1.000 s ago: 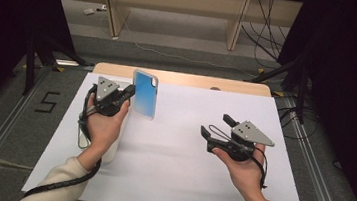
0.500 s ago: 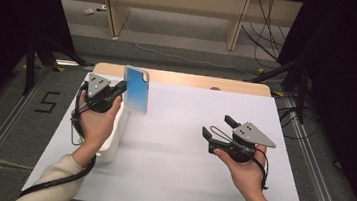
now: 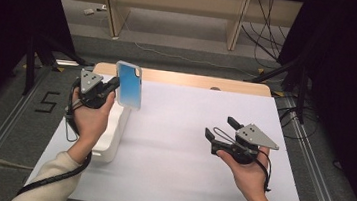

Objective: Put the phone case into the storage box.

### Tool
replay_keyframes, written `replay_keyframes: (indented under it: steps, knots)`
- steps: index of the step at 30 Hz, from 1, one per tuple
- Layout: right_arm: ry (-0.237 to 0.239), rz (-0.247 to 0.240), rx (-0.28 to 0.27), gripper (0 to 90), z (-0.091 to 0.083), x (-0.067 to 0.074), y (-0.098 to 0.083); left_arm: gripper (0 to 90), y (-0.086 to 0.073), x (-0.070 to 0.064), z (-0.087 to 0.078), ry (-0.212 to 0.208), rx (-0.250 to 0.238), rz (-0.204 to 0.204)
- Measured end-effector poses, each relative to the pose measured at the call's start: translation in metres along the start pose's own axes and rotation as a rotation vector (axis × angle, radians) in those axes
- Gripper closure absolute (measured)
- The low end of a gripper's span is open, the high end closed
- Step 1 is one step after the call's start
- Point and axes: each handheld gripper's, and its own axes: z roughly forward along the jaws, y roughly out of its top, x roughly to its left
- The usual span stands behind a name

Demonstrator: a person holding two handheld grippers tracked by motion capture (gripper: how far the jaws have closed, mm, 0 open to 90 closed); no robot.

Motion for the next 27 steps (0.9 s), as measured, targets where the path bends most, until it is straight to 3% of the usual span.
replay_keyframes:
  steps: [27]
  knots:
    - [-0.016, 0.012, 0.022, 17.4, -0.01, -0.004, -0.006, 88.3, -0.002, 0.019, 0.009, 0.047, 0.002, -0.009]
